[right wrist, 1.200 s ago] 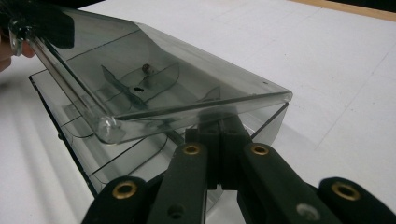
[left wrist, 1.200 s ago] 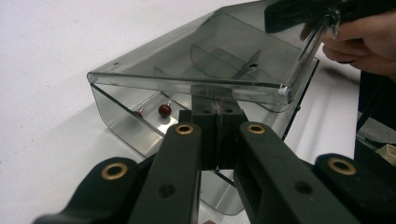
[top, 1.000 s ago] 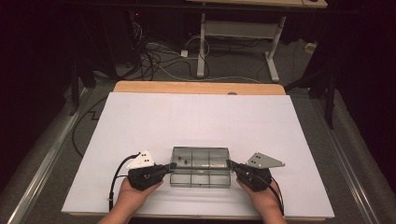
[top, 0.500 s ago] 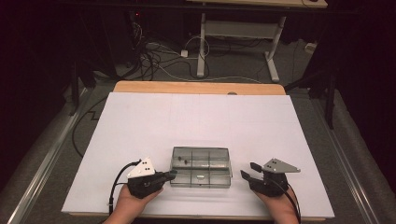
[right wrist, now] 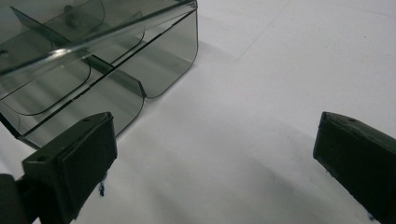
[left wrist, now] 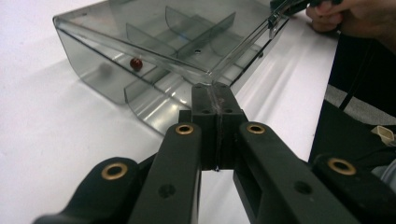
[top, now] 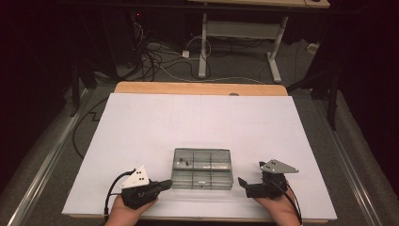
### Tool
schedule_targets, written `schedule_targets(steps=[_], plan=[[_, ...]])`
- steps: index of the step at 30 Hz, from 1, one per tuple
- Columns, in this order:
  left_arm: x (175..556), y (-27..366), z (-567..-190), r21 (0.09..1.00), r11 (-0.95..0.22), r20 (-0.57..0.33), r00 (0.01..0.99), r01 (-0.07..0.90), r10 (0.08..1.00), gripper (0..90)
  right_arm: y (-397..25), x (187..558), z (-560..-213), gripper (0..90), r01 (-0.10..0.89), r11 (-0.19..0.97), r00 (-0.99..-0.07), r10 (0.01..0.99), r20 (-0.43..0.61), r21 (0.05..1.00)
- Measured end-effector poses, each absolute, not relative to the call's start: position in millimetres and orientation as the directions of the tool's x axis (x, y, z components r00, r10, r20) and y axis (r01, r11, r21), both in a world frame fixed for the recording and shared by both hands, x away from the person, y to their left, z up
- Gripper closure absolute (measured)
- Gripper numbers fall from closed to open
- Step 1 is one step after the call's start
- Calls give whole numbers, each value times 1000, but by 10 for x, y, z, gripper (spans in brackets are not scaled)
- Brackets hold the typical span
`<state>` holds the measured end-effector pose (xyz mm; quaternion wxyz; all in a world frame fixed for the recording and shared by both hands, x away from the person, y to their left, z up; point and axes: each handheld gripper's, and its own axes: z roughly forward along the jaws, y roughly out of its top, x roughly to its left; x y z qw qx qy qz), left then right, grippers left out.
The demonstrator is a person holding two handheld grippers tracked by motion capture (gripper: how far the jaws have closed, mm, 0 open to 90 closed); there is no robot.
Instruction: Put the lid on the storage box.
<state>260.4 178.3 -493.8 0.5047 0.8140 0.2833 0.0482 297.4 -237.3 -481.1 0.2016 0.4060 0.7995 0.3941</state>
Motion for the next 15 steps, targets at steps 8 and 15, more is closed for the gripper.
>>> schedule_targets(steps=[8, 15], plan=[[2623, 1865, -4985, 842, -331, -209, 824, 425, 527, 874, -2384, 2984, -4807, 0, 483, 349, -583, 813, -2, 803], [2891, 2109, -4988, 830, -327, -156, 750, 452, 642, 872, -2401, 2989, -4799, 0, 480, 330, -577, 817, 10, 813]])
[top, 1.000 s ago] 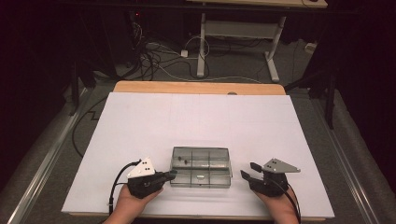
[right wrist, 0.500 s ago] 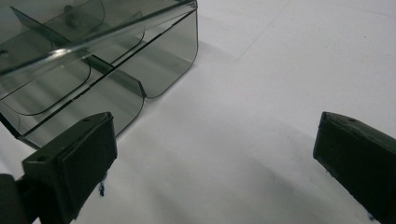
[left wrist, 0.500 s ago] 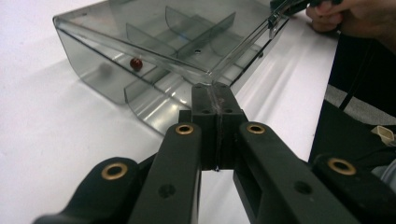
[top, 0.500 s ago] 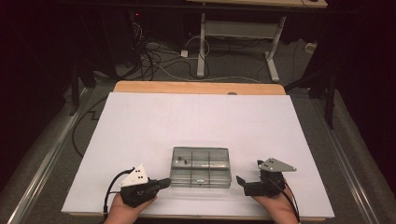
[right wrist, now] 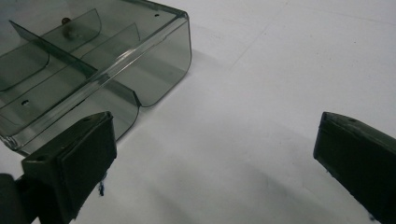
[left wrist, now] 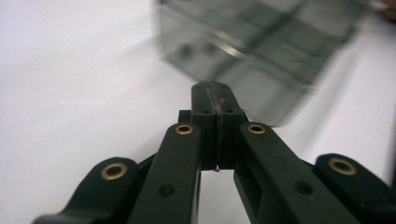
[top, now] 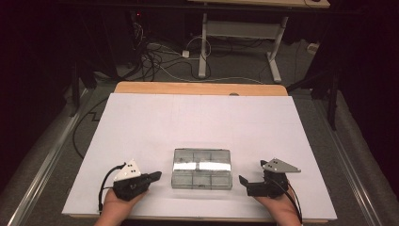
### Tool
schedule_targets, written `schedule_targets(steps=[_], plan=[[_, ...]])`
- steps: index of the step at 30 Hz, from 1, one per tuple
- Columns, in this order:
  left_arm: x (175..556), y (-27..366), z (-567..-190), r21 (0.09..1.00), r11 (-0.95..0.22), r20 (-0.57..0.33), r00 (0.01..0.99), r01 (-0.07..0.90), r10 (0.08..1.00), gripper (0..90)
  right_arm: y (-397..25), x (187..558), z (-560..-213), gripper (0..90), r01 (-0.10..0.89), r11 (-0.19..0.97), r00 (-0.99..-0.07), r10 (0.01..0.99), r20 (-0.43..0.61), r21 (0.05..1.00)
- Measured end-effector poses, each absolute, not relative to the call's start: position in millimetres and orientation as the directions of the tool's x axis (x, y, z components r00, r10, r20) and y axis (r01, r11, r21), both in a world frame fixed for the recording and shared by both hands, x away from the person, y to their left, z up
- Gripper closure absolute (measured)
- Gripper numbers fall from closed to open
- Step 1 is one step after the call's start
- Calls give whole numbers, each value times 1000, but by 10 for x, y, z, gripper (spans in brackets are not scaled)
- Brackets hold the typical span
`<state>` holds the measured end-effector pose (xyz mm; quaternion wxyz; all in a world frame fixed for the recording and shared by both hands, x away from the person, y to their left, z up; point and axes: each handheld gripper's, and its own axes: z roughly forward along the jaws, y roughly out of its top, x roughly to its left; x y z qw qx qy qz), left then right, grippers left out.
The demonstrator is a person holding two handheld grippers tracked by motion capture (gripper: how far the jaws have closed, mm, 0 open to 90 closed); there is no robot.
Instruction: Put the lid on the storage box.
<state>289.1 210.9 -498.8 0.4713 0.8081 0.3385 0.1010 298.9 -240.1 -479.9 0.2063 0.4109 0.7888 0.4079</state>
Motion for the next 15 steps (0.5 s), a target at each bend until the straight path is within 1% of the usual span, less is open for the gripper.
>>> schedule_targets(steps=[2, 4, 9, 10, 11, 13, 15], plan=[[3019, 2212, -4994, 817, -317, -175, 731, 481, 660, 872, -2398, 2990, -4803, 0, 479, 329, -580, 815, 11, 814], [3093, 2287, -5007, 807, -328, -148, 707, 491, 692, 872, -2394, 2992, -4810, 0, 478, 326, -583, 813, 16, 816], [3090, 2404, -5070, 806, -316, -140, 680, 501, 720, 868, -2381, 2989, -4809, 0, 463, 332, -590, 807, 6, 822], [3080, 2409, -5068, 806, -316, -141, 681, 500, 719, 831, -2379, 2986, -4807, 0, 457, 332, -590, 807, 3, 825], [3067, 2412, -5065, 810, -316, -135, 681, 494, 719, 831, -2378, 2983, -4804, 0, 453, 329, -589, 808, 1, 828], [3055, 2412, -5070, 812, -316, -134, 684, 490, 717, 785, -2379, 2977, -4796, 0, 445, 321, -586, 811, 1, 836], [3052, 2406, -5068, 812, -320, -128, 683, 489, 719, 685, -2381, 2973, -4787, 0, 435, 322, -588, 809, -5, 841]])
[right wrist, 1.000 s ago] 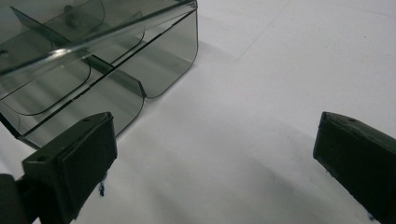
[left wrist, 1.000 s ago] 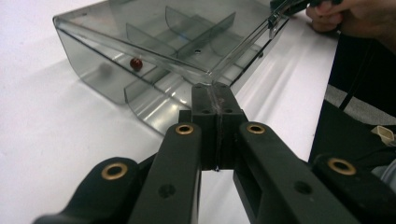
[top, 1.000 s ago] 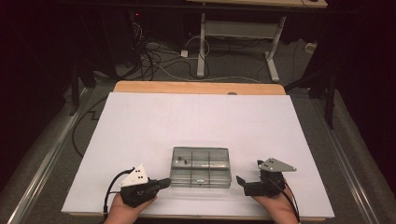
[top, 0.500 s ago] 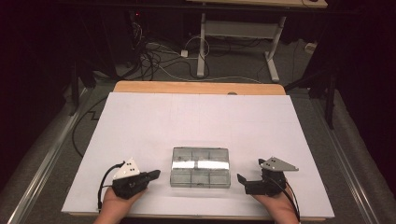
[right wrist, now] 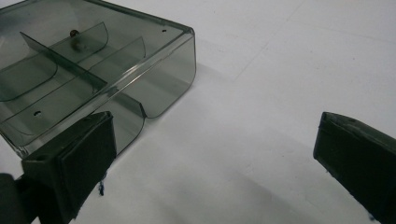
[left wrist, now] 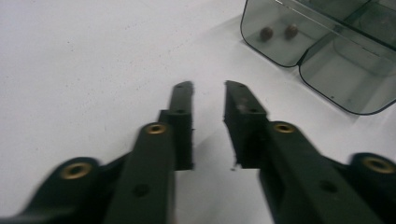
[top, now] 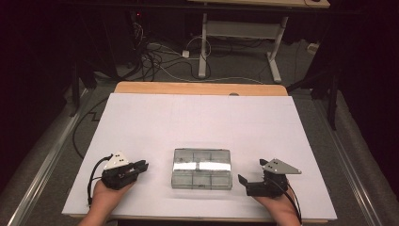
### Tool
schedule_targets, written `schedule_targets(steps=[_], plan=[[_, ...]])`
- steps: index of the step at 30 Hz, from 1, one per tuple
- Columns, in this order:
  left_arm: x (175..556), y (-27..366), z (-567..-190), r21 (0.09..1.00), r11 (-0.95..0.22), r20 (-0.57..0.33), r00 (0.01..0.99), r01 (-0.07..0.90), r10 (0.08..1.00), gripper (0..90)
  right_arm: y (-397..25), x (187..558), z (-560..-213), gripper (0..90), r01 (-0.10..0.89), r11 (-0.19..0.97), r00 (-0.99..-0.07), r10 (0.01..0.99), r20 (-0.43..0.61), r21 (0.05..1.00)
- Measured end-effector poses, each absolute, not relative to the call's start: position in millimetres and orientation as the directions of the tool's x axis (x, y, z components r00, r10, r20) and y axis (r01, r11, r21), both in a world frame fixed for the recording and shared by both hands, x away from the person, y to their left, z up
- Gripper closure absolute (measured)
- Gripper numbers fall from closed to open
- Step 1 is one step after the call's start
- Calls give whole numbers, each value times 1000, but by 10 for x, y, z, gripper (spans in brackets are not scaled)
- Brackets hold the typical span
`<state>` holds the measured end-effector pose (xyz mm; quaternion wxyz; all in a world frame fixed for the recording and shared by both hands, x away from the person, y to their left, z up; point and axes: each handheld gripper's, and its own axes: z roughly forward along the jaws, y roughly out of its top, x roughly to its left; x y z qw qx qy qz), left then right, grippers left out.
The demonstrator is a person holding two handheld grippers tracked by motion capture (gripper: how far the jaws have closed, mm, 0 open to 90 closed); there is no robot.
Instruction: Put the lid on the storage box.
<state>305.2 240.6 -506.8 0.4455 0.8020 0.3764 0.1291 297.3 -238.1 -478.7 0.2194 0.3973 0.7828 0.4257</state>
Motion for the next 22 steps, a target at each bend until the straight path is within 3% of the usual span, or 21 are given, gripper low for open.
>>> schedule_targets(steps=[7, 10, 12, 15, 22], plan=[[3079, 2397, -5059, 810, -318, -121, 671, 493, 732, 335, -2381, 2968, -4771, 0, 410, 318, -599, 801, -10, 855], [3090, 2391, -5050, 810, -303, -117, 645, 502, 755, 145, -2383, 2956, -4760, 0, 398, 314, -601, 799, -14, 862], [3089, 2390, -5049, 814, -301, -117, 647, 497, 753, 121, -2389, 2945, -4754, 0, 394, 314, -602, 799, -16, 864], [3108, 2368, -5052, 807, -301, -125, 645, 508, 754, 0, -2396, 2933, -4761, 0, 390, 312, -603, 798, -16, 867], [3110, 2344, -5049, 816, -300, -121, 654, 494, 747, 0, -2393, 2934, -4781, 0, 392, 311, -602, 799, -14, 866]])
